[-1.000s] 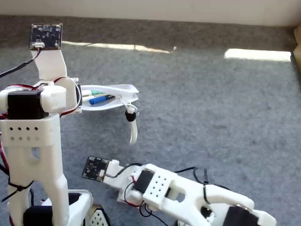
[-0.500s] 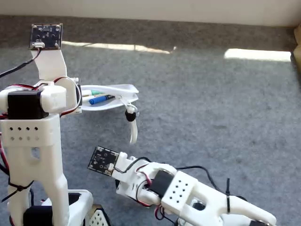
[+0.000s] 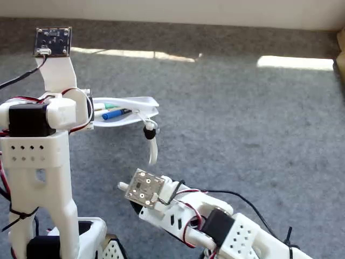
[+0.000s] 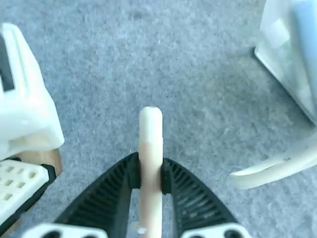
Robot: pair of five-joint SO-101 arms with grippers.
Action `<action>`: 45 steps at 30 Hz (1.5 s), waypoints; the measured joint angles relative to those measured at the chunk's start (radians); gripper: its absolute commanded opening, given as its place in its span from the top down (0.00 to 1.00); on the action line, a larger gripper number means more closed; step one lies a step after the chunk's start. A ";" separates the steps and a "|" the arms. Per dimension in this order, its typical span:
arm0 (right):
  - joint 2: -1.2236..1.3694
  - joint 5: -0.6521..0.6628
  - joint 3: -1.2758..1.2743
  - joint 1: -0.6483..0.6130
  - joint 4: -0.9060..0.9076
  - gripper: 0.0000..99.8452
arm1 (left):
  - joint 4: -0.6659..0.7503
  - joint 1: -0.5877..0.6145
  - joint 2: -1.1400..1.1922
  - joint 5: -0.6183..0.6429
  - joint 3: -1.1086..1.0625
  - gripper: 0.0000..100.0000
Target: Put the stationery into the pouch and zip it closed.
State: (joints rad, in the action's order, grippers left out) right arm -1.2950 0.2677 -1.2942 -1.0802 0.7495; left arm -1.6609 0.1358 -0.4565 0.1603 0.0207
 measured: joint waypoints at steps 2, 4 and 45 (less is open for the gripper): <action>-0.057 0.000 -0.011 0.000 0.000 1.00 | 0.000 0.000 0.000 0.000 0.000 0.99; -0.112 0.000 -0.023 0.000 0.000 1.00 | 0.000 0.000 0.000 0.000 0.000 0.99; -0.519 0.000 -0.275 0.121 -1.019 1.00 | 0.017 0.000 -0.014 0.000 -0.029 0.99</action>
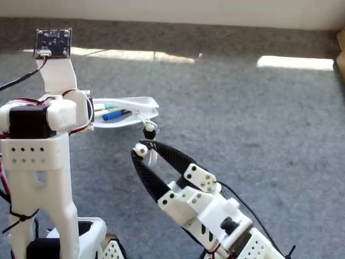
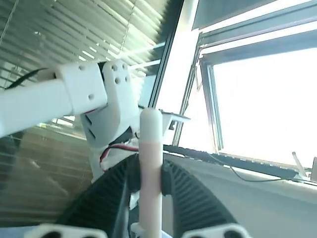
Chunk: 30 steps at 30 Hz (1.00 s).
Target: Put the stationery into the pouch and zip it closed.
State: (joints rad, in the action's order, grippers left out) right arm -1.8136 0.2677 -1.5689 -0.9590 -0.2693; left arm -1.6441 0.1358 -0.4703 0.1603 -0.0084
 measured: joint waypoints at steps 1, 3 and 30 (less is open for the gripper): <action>0.000 0.000 0.000 0.000 -0.020 1.00 | 0.006 0.000 -0.005 0.000 -0.006 0.99; 0.000 0.000 0.000 0.000 -0.044 1.00 | 0.017 0.000 -0.006 0.000 -0.011 0.99; 0.387 0.005 0.321 -0.002 -0.052 1.00 | 0.026 0.000 -0.011 0.000 -0.015 0.99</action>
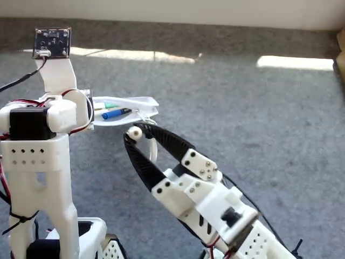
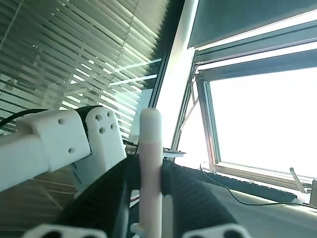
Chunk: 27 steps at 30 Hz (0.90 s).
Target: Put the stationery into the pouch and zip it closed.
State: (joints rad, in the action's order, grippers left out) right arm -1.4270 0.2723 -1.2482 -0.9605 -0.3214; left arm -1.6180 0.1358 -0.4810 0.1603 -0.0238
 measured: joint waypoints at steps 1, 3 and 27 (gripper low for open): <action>0.025 0.000 0.015 0.000 -0.006 1.00 | 0.000 0.000 0.000 0.000 0.000 0.99; 0.075 0.000 0.040 0.000 -0.041 1.00 | 0.000 0.000 0.000 0.000 0.000 0.99; 0.539 0.000 0.049 0.098 -0.400 1.00 | 0.000 0.000 0.000 0.000 0.000 0.99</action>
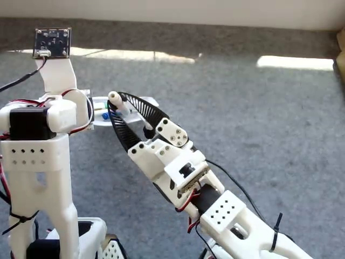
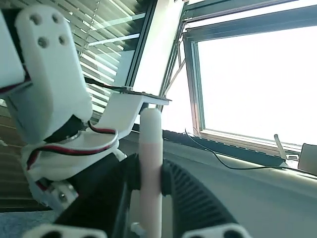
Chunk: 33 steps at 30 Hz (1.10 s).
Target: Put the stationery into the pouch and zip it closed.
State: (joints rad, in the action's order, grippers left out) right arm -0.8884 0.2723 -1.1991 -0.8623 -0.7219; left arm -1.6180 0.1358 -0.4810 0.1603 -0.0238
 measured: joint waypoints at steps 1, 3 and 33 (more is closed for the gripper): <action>0.000 0.003 0.000 0.000 0.000 1.00 | 0.000 0.000 0.000 0.000 0.000 0.99; 0.000 0.040 0.000 0.000 0.012 1.00 | 0.000 0.000 0.000 0.000 0.000 0.99; 0.000 0.402 -0.169 -0.077 0.069 0.86 | 0.002 0.000 0.003 0.000 0.000 0.99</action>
State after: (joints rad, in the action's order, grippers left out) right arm -0.8884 0.6743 -1.3679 -0.9390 -0.6529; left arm -1.6164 0.1358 -0.4780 0.1603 -0.0238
